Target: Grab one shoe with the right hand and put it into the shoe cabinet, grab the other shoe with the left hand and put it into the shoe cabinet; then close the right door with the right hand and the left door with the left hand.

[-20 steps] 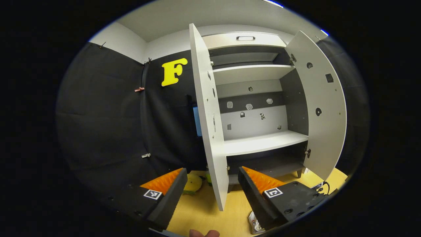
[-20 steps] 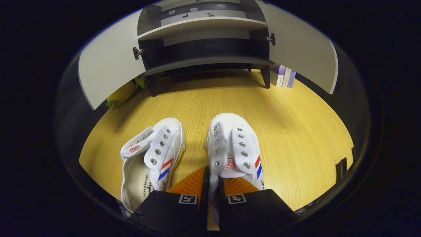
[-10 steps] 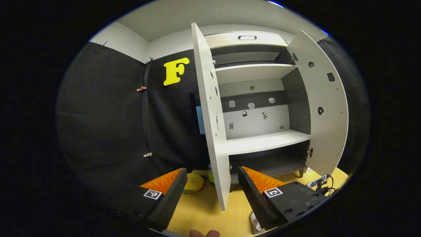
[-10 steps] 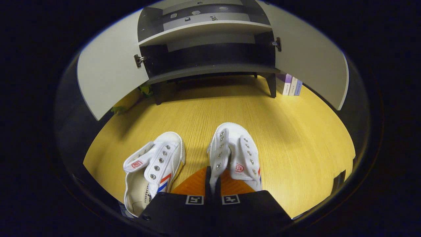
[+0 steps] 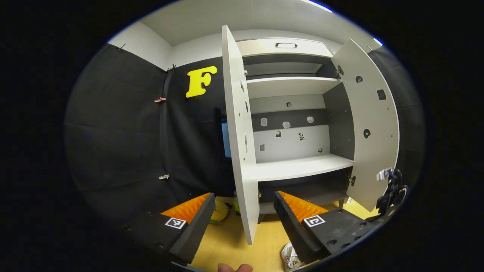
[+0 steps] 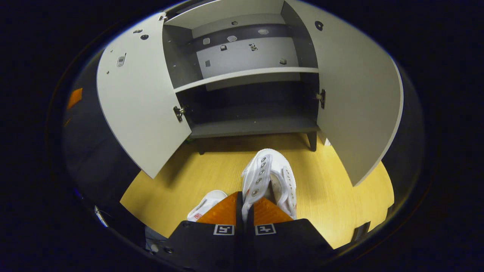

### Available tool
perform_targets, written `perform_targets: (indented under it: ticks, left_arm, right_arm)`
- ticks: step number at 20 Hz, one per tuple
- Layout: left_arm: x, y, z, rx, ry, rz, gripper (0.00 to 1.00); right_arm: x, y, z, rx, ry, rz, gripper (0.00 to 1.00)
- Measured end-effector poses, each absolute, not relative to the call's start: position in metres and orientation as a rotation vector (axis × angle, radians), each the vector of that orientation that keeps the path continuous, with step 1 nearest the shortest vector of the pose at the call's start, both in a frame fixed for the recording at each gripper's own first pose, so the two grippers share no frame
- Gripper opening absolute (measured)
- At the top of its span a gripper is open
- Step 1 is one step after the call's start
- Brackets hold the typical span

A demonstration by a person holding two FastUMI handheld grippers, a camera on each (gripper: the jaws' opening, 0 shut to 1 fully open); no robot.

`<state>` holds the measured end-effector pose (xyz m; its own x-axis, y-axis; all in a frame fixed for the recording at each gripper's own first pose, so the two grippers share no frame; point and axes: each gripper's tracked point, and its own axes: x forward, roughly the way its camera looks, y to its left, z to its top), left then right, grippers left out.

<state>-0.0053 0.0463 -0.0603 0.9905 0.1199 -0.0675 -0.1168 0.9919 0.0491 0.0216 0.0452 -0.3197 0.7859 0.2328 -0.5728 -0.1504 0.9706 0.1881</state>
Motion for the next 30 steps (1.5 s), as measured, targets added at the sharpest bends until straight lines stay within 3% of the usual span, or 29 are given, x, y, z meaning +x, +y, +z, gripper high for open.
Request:
perform_targets:
  ticks: [8, 14, 28, 29, 30]
  left_arm:
    - [0.008, 0.015, -0.054, -0.008, 0.078, 0.029, 0.97]
    - [0.014, 0.013, -0.053, -0.032, 0.07, 0.023, 0.96]
    - [0.019, 0.043, -0.05, -0.052, 0.076, 0.146, 0.97]
    - [0.018, 0.045, -0.051, -0.054, 0.08, 0.156, 0.97]
    - [0.018, 0.047, -0.053, -0.054, 0.084, 0.166, 0.97]
  right_arm:
    - [0.111, 0.046, -0.151, 0.223, 0.489, 0.226, 0.05]
    - [0.216, 0.028, -0.089, 0.105, 0.407, 0.174, 0.05]
    - [0.428, 0.01, -0.149, -0.268, 0.547, 0.073, 0.05]
    - [0.436, 0.01, -0.155, -0.296, 0.559, 0.068, 0.0]
    - [0.443, 0.011, -0.162, -0.318, 0.571, 0.066, 0.05]
